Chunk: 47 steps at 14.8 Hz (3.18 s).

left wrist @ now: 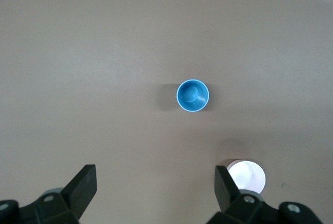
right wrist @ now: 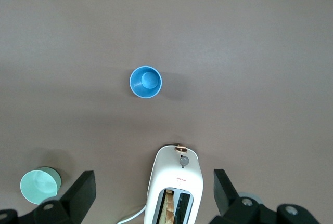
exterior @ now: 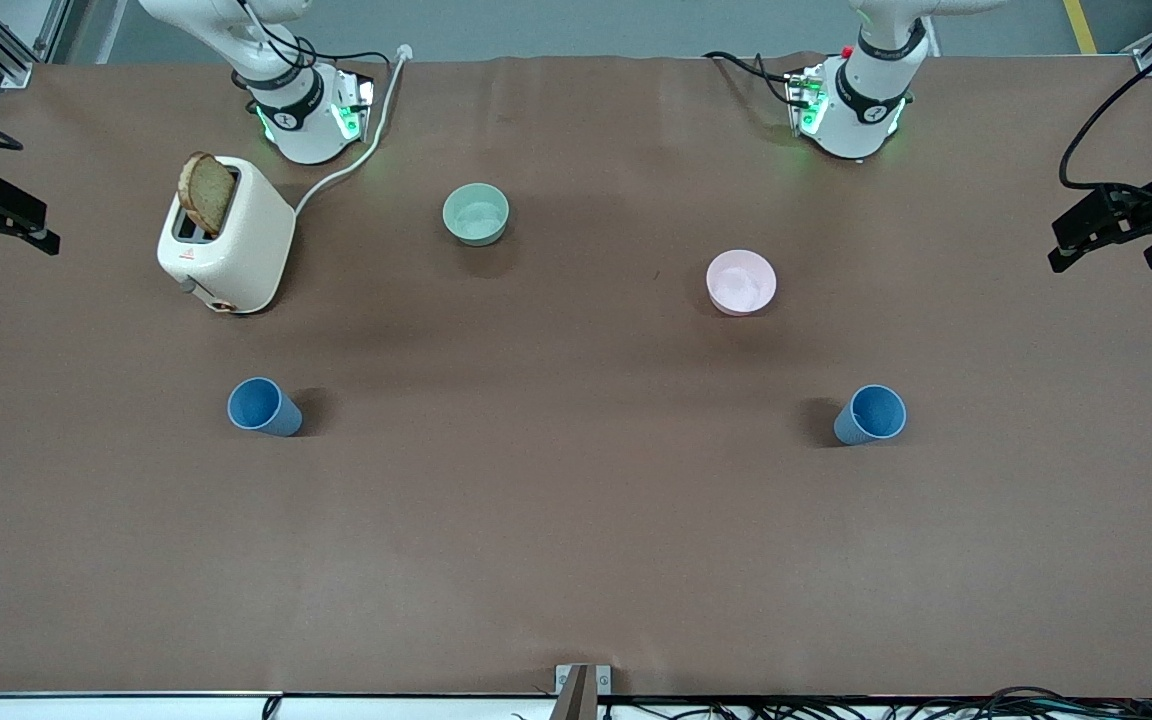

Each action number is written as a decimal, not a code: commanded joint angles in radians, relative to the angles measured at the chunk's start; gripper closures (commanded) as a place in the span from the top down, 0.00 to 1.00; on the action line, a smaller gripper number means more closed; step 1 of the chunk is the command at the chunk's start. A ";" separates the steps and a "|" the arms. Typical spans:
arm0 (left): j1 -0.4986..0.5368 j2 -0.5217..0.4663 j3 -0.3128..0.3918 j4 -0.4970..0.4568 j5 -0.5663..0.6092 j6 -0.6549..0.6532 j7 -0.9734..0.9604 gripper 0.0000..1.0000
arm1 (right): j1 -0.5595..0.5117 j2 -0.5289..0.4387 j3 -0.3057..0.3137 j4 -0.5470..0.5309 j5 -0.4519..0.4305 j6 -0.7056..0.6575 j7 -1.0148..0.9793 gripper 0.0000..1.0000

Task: Stack blue cups with both arms
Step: 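Reach the left and right grippers toward the two blue cups, then lower both grippers around the blue cups and close them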

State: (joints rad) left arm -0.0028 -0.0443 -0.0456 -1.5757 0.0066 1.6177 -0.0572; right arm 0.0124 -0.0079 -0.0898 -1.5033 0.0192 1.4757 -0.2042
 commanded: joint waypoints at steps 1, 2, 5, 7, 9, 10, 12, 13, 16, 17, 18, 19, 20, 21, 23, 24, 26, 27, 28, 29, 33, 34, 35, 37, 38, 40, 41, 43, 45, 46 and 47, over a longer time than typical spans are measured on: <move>0.000 0.007 -0.003 0.020 -0.002 -0.007 -0.003 1.00 | 0.003 -0.004 0.002 0.008 -0.016 -0.009 0.017 1.00; -0.002 0.007 -0.005 0.020 -0.002 -0.007 -0.003 1.00 | 0.003 -0.004 0.002 0.008 -0.015 -0.009 0.017 1.00; -0.003 0.007 -0.005 0.020 -0.002 -0.007 -0.003 1.00 | 0.001 -0.004 0.002 0.008 -0.015 -0.011 0.017 1.00; -0.002 0.007 -0.005 0.020 0.000 -0.007 -0.004 1.00 | 0.001 -0.004 0.002 0.008 -0.015 -0.011 0.017 1.00; -0.003 0.007 -0.005 0.020 0.001 -0.022 -0.004 1.00 | 0.000 -0.004 0.002 0.006 -0.015 -0.009 0.017 1.00; -0.003 0.007 -0.005 0.022 0.003 -0.025 -0.006 1.00 | 0.000 -0.004 0.002 0.006 -0.015 -0.008 0.017 1.00; -0.003 0.009 -0.003 0.020 0.015 -0.025 -0.004 1.00 | 0.000 -0.003 0.002 0.005 -0.015 0.000 0.017 1.00; -0.003 0.011 -0.003 0.020 0.012 -0.025 -0.001 1.00 | -0.002 0.000 0.002 0.002 -0.015 0.003 0.017 1.00; -0.008 0.032 -0.005 0.020 0.003 -0.025 -0.003 1.00 | -0.008 0.005 0.001 -0.046 -0.015 0.049 0.016 0.99; -0.009 0.041 -0.005 0.020 0.003 -0.025 -0.003 1.00 | -0.015 0.005 0.001 -0.069 -0.015 0.079 0.016 0.99; -0.011 0.050 -0.005 0.020 0.000 -0.025 -0.003 1.00 | -0.023 0.009 0.001 -0.096 -0.015 0.107 0.014 0.99; -0.008 0.060 -0.005 0.020 0.001 -0.025 0.000 1.00 | -0.032 0.014 0.001 -0.122 -0.015 0.142 0.012 0.99; -0.006 0.067 -0.005 0.014 0.000 -0.025 0.003 1.00 | -0.037 0.016 0.001 -0.155 -0.015 0.185 0.012 0.99; 0.000 0.104 -0.005 0.020 0.000 -0.027 0.013 1.00 | -0.037 0.017 0.001 -0.193 -0.015 0.230 0.012 0.99; 0.001 0.119 -0.005 0.017 0.000 -0.027 0.016 1.00 | -0.042 0.023 0.001 -0.274 -0.015 0.338 0.011 0.98; -0.005 0.139 -0.005 0.013 0.000 -0.027 0.017 1.00 | -0.042 0.026 0.001 -0.322 -0.015 0.406 0.011 0.98; -0.019 0.219 -0.007 0.013 0.001 -0.025 0.014 1.00 | -0.040 0.071 0.001 -0.360 -0.007 0.487 0.014 0.98; -0.017 0.269 -0.007 0.014 0.001 -0.016 0.016 1.00 | -0.039 0.103 0.002 -0.361 0.001 0.505 0.015 0.98; -0.017 0.317 -0.007 0.017 0.004 -0.013 0.017 1.00 | -0.035 0.132 0.002 -0.361 0.001 0.524 0.017 0.98; -0.017 0.358 -0.007 0.014 0.004 0.005 0.017 1.00 | -0.035 0.159 0.002 -0.364 0.002 0.549 0.019 0.97; -0.008 0.478 -0.007 -0.009 0.003 0.141 0.020 1.00 | -0.029 0.294 0.002 -0.361 0.083 0.646 0.038 0.93; -0.009 0.492 -0.007 -0.030 0.003 0.184 0.020 1.00 | -0.028 0.322 0.002 -0.361 0.087 0.675 0.042 0.92; -0.011 0.494 -0.007 -0.062 0.004 0.238 0.020 1.00 | -0.025 0.344 0.002 -0.361 0.088 0.698 0.049 0.89; -0.014 0.494 -0.007 -0.121 0.012 0.328 0.020 1.00 | -0.020 0.373 0.004 -0.365 0.088 0.712 0.051 0.82; -0.017 0.501 -0.007 -0.141 0.012 0.373 0.020 1.00 | -0.020 0.384 0.004 -0.368 0.088 0.715 0.051 0.77; -0.022 0.530 -0.010 -0.153 0.012 0.433 0.020 1.00 | -0.016 0.385 0.005 -0.402 0.097 0.744 0.051 0.72; -0.023 0.549 -0.010 -0.152 0.015 0.451 0.020 1.00 | -0.006 0.385 0.005 -0.423 0.125 0.770 0.051 0.70; -0.023 0.566 -0.010 -0.153 0.015 0.462 0.020 1.00 | 0.015 0.385 0.005 -0.468 0.140 0.817 0.051 0.66; -0.025 0.583 -0.010 -0.153 0.016 0.461 0.020 1.00 | 0.017 0.390 0.005 -0.483 0.142 0.841 0.051 0.62; -0.031 0.590 -0.010 -0.152 0.016 0.461 0.020 0.97 | 0.017 0.390 0.005 -0.488 0.142 0.841 0.051 0.58; -0.032 0.593 -0.010 -0.152 0.016 0.461 0.020 0.89 | 0.014 0.390 0.005 -0.489 0.142 0.841 0.051 0.51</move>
State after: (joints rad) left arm -0.0292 0.5460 -0.0520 -1.7244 0.0071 2.0670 -0.0502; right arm 0.0288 0.3979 -0.0834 -1.9655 0.1449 2.3005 -0.1611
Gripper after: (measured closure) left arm 0.026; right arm 0.401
